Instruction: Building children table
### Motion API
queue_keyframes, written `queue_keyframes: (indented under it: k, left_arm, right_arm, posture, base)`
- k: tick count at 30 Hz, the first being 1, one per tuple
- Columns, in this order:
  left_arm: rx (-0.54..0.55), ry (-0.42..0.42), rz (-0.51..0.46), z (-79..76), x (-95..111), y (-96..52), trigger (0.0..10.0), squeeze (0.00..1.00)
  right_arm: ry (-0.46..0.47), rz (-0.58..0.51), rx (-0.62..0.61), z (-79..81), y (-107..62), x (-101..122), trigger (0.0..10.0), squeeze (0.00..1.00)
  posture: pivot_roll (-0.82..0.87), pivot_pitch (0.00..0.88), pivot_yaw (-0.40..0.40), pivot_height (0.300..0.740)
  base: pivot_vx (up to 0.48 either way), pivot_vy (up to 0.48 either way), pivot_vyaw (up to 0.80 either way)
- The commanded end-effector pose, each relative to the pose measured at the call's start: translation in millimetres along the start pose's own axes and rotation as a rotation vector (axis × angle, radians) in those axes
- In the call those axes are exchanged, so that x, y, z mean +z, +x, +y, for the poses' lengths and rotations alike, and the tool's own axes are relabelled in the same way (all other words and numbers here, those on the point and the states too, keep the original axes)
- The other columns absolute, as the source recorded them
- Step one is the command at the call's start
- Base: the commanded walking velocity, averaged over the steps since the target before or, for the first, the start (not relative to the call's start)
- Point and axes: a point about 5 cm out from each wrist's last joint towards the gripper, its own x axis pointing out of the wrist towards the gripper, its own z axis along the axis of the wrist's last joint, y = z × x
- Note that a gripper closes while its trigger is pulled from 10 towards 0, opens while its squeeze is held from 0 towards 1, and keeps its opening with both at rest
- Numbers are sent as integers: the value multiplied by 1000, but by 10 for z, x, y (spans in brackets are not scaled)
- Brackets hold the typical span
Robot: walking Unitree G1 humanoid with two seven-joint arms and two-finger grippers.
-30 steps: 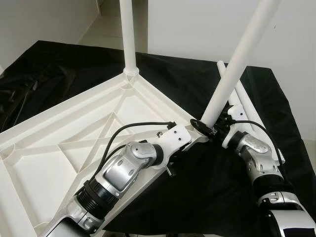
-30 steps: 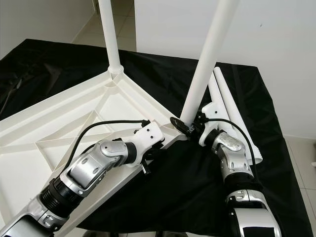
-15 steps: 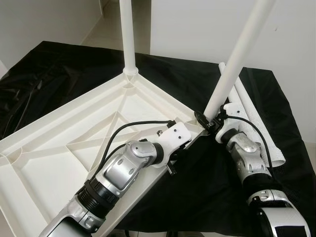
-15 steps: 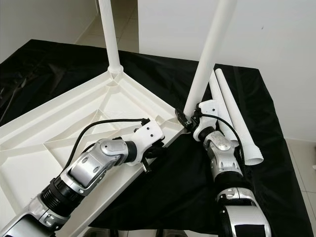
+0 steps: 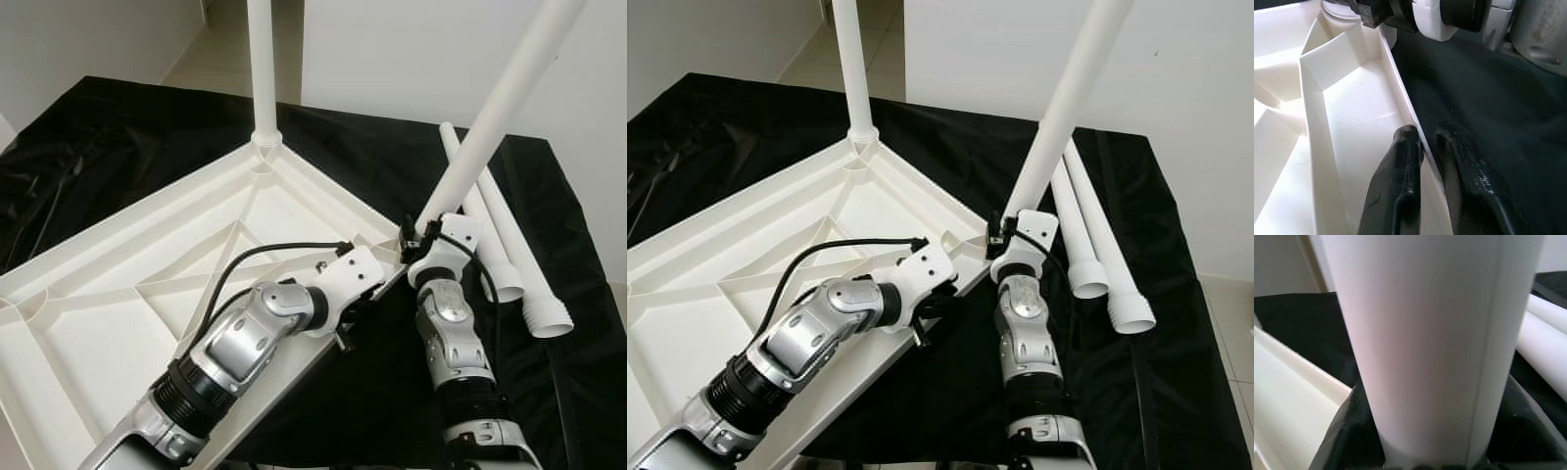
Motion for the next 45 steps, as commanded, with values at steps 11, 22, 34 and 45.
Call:
queue_keyframes:
  k: [11, 22, 34, 45]
  left_arm:
    - [-102, -27, 70, -118, -148, 52, 10000, 0]
    - [-108, -30, 67, -134, -152, 61, 10000, 0]
    - [-119, -24, 63, -131, -132, 90, 10000, 0]
    - [-111, -20, 68, -93, -124, 87, 10000, 0]
  right_arm:
    - [-23, 6, 111, 187, -271, 45, 10000, 1000]
    - [16, 34, 257, 166, -428, 32, 10000, 129]
    - [-45, 34, 412, -197, -195, 0, 10000, 0]
    - [-68, 97, 736, -432, 54, 20, 10000, 0]
  posture:
    - [-47, 95, -4, 740]
    - [-58, 90, -7, 740]
    - [-68, 72, -1, 740]
    - [-58, 64, 8, 740]
  base:
    - [0, 0, 0]
    - [0, 0, 0]
    - [0, 0, 0]
    - [0, 0, 0]
